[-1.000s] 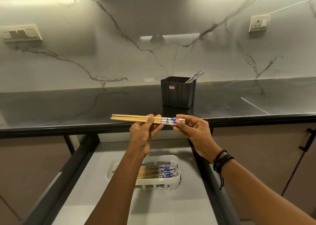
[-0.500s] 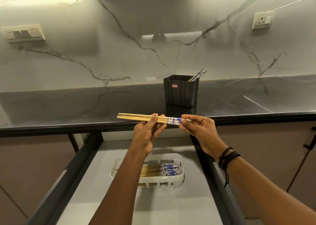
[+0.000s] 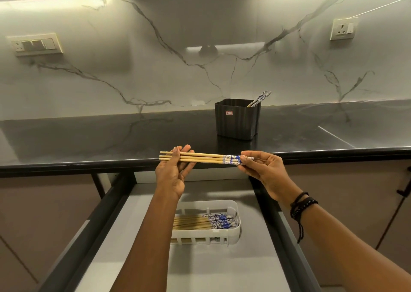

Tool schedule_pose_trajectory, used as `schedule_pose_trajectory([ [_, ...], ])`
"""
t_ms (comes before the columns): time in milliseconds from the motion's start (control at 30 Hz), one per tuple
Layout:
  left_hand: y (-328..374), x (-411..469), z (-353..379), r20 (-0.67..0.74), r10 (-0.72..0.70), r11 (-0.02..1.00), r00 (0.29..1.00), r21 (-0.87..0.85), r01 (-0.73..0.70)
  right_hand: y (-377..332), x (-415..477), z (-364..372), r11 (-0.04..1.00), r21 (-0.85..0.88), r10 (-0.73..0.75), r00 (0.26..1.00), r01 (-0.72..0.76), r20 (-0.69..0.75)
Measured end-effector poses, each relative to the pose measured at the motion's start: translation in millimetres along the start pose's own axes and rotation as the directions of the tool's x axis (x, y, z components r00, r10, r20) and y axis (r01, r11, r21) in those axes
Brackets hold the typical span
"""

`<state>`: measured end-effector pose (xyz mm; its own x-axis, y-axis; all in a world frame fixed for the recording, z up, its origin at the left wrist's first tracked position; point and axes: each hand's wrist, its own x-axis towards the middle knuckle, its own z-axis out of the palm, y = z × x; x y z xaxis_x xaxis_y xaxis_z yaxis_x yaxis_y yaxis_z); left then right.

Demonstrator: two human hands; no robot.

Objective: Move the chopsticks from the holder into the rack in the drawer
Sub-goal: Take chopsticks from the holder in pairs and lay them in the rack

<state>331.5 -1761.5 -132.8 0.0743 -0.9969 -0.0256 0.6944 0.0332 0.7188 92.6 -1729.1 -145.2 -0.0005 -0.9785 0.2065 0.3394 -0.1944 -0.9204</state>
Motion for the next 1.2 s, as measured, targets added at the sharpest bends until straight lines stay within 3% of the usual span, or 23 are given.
schedule_pose_trajectory([
  [467,4,5,-8,-0.007,-0.049,0.998,0.999,0.044,0.049,-1,-3,1,0.994,-0.104,-0.024,0.996,0.033,0.083],
  [633,6,6,-10,-0.018,-0.071,0.994,0.997,0.08,0.072,0,-3,2,0.991,-0.13,-0.001,0.999,0.007,0.048],
  [867,14,7,-19,-0.164,-0.039,0.974,0.986,0.212,0.074,4,-1,2,0.989,-0.133,0.071,0.997,-0.065,0.039],
  [933,14,10,-26,-0.258,0.047,0.94,0.965,0.338,0.044,5,0,1,0.986,-0.145,0.088,0.996,-0.085,0.017],
  [1067,10,16,-44,-0.357,0.287,0.76,0.889,0.65,0.015,13,1,-2,0.969,-0.187,0.167,0.986,-0.161,0.017],
  [1200,7,20,-68,-0.457,0.244,0.662,0.856,0.723,0.197,31,0,1,0.898,-0.352,0.292,0.956,-0.263,0.03],
])
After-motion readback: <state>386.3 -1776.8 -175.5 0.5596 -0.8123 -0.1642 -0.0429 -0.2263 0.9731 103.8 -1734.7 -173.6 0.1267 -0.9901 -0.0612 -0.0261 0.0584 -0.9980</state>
